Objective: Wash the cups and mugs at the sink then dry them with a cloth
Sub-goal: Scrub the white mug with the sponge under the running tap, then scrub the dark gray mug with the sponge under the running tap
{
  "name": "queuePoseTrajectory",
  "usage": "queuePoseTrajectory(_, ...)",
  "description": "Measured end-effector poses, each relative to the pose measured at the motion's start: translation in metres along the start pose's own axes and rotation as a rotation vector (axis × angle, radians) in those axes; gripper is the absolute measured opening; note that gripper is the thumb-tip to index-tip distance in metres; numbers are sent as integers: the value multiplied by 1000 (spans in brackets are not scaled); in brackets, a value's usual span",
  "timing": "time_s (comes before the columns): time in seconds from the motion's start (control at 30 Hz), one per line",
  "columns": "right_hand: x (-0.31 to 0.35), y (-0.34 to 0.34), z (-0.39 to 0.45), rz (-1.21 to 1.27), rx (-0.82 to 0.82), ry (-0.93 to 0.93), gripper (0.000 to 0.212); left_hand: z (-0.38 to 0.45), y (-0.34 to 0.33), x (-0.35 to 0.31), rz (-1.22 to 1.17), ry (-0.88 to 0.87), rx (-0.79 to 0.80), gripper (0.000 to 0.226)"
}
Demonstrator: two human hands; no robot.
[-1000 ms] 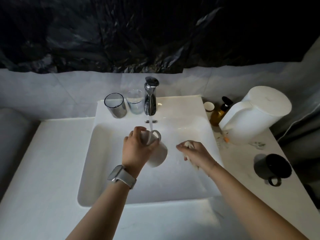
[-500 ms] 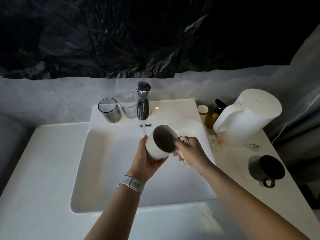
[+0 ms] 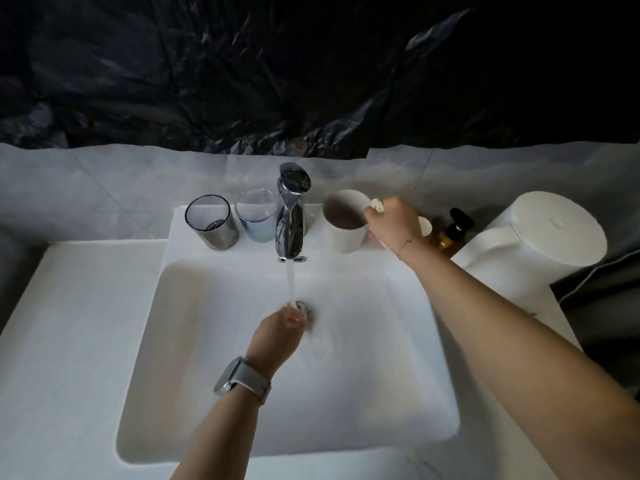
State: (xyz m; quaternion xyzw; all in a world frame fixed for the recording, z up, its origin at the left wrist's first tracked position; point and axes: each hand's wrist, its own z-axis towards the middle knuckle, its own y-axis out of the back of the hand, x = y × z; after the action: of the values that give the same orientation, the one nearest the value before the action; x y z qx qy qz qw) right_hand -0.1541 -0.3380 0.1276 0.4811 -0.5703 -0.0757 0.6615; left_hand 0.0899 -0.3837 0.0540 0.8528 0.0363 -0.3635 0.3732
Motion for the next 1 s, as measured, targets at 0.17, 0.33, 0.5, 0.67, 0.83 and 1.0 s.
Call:
queuePoseTrajectory(0.17, 4, -14, 17, 46, -1, -10, 26, -4, -5, 9, 15, -9, -81, 21)
queuePoseTrajectory(0.33, 6, -13, -2, 189, -14, -16, 29, -9, -6, 11, -35, 11, -99, 21)
queuePoseTrajectory(0.5, -5, -6, -66, 575, 10, -265, 37, -24, -3, 11, -40, -21, -91, 22)
queuePoseTrajectory(0.67, -26, -30, -137, 685, 206, -537, 45, -44, -2, 12, -50, -47, -62, 21)
queuePoseTrajectory(0.83, -39, -45, -173, 706, 132, -640, 46, -57, -6, 14, 6, -139, -68, 21)
queuePoseTrajectory(1.0, -46, -22, -191, 750, 149, -701, 51, -65, -21, 0, 52, -216, -11, 21)
